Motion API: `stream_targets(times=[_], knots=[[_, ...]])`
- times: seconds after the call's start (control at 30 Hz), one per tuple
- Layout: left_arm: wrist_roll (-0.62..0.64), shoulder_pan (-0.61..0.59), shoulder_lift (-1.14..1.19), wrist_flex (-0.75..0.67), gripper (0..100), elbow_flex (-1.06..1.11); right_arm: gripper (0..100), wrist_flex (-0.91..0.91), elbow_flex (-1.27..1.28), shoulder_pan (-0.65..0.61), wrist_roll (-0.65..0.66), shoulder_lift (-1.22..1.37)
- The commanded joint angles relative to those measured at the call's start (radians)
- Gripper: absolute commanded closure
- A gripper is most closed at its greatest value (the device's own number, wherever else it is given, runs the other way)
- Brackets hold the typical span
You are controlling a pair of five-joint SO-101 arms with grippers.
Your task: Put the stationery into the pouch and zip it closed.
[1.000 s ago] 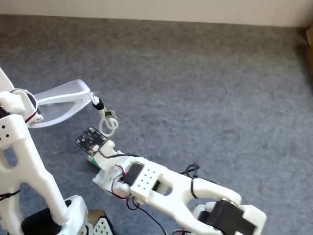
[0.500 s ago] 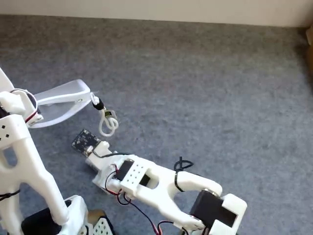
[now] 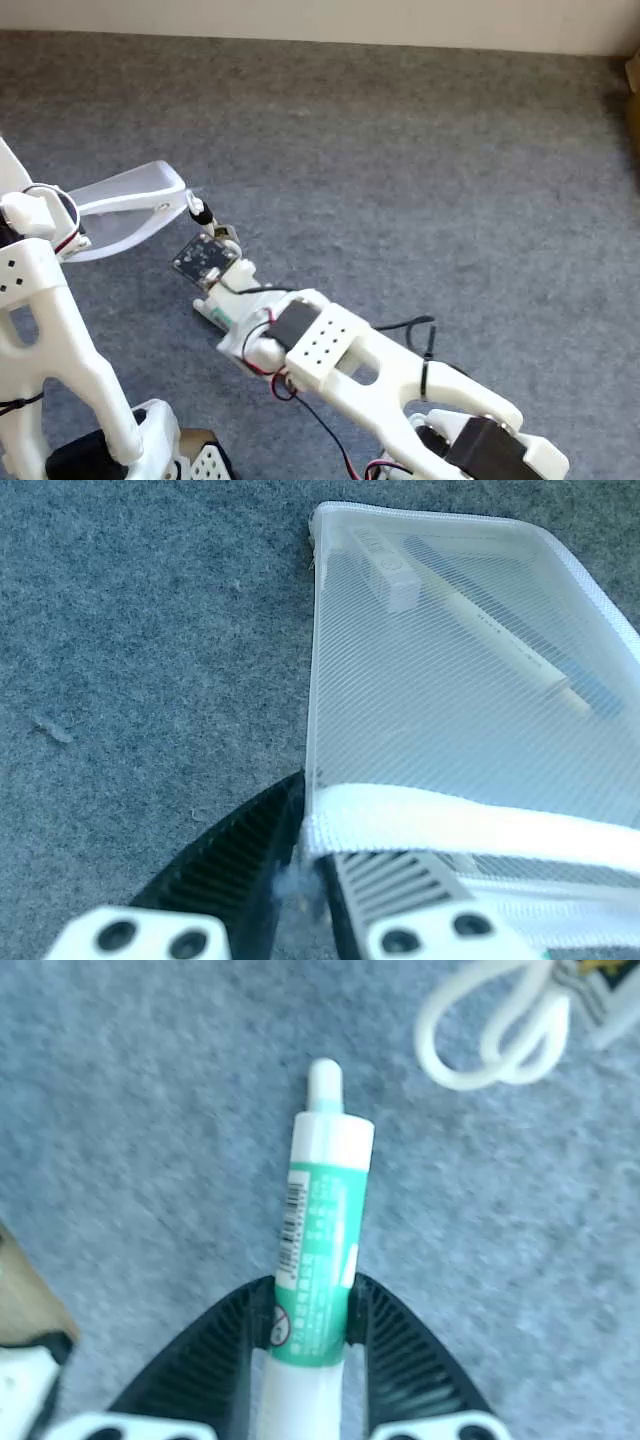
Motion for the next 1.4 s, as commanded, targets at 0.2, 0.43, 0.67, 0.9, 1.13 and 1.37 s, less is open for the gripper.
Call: stream_targets(times=[0.2, 0.43, 0.67, 0.9, 1.13, 1.37], knots=[[0.012, -0.016, 0.004, -0.028, 99, 0.005, 98.6, 0.028, -0.087, 0.171, 0.229, 0.122], [0.012, -0.016, 0.004, -0.028, 99, 0.005, 93.7, 0.199, -0.259, 0.183, 0.27, 0.262], [0.012, -0.015, 0.004, -0.028, 99, 0.005, 86.1, 0.246, -0.329, 0.183, 0.269, 0.302], [0.012, -0.015, 0.005, -0.029, 99, 0.005, 86.1, 0.151, -0.326, 0.183, 0.195, 0.303], [0.012, -0.015, 0.005, -0.029, 99, 0.007, 86.1, 0.079, -0.321, 0.182, 0.187, 0.306], [0.012, -0.015, 0.005, -0.029, 99, 0.007, 86.1, 0.084, -0.331, 0.165, 0.187, 0.446]])
